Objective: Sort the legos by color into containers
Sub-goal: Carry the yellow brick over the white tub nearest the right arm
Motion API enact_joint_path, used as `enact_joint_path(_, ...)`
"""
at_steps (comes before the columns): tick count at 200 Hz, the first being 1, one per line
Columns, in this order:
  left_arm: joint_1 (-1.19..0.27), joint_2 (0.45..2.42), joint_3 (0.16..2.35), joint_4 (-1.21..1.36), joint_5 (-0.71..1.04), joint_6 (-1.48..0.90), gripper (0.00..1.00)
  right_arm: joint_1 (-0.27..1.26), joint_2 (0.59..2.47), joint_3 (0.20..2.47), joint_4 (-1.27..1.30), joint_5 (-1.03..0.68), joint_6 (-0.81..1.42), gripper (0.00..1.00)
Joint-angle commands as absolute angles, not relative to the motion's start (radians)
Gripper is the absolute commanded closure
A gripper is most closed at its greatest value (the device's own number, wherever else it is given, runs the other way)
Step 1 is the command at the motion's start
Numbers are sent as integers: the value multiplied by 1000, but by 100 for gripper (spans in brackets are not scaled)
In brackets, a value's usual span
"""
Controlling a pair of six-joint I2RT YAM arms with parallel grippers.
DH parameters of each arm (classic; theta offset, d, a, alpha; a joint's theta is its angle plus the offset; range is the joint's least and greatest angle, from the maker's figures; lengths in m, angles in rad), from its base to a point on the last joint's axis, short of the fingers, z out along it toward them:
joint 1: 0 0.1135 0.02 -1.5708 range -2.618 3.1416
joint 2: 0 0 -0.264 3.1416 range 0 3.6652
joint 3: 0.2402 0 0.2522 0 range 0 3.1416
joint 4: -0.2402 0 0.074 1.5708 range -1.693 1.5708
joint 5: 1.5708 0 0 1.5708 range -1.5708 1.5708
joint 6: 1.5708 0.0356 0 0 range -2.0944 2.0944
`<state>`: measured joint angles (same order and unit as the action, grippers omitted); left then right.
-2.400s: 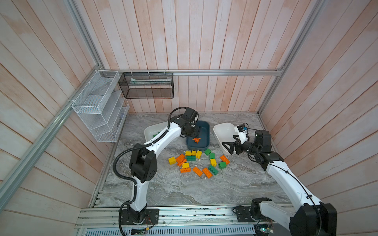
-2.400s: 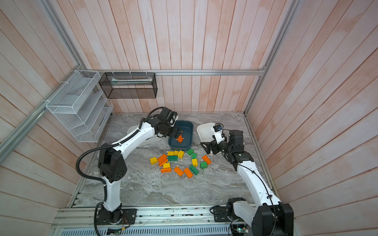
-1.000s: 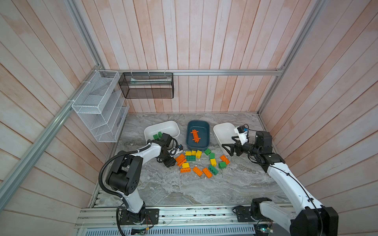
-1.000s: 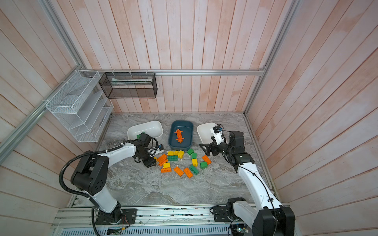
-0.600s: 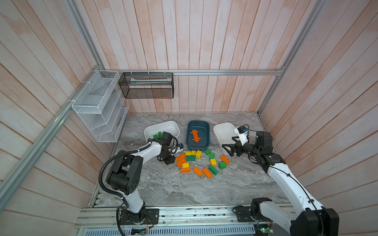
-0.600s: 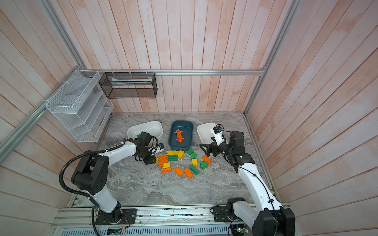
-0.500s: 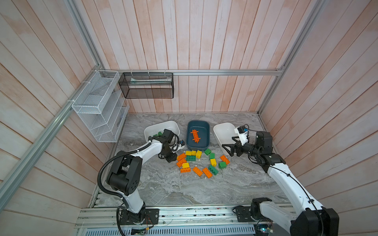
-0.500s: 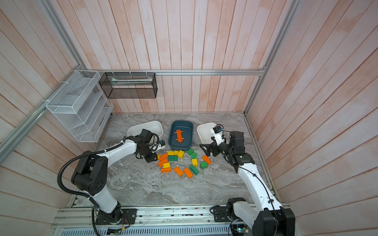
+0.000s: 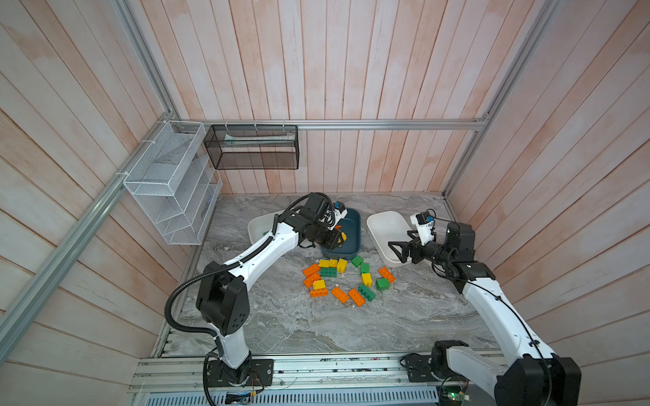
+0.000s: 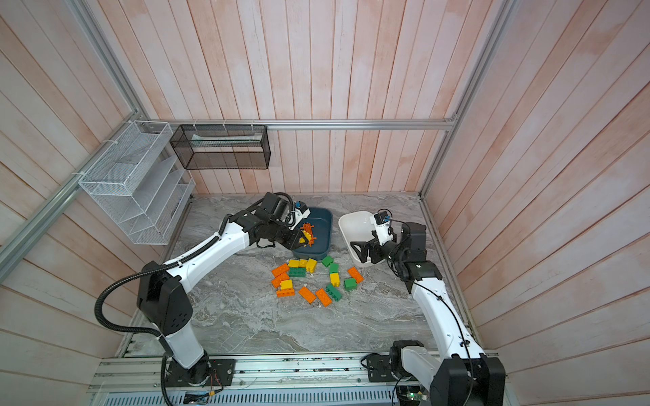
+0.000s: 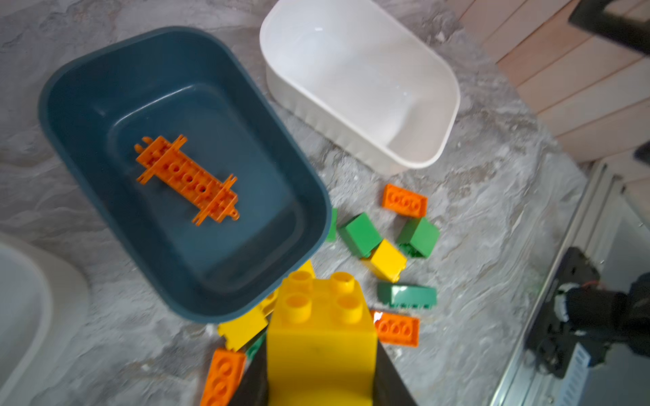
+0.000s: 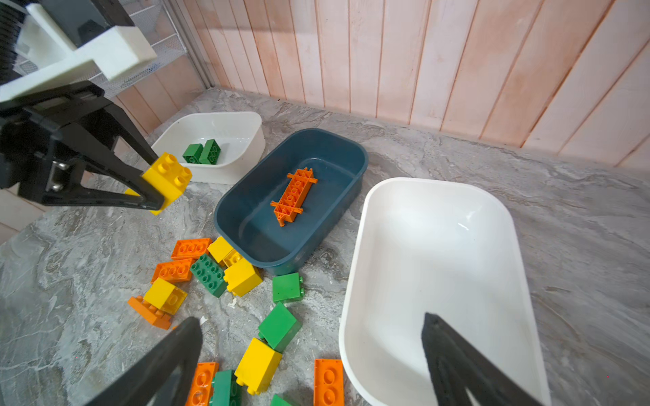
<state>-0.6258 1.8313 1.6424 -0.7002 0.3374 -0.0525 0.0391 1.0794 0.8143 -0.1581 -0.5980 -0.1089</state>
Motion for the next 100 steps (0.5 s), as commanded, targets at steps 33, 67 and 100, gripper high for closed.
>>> enact_joint_path(33, -705, 2053, 1809, -433, 303, -409, 72, -16, 1073, 877, -179, -510, -113, 2)
enact_joint_path(67, -747, 2191, 1927, -308, 246, -471, 73, -32, 1066, 871, -172, -484, -105, 2)
enact_joint_path(100, -763, 2333, 2065, -284, 208, -497, 73, -46, 1059, 868, -173, -470, -104, 2)
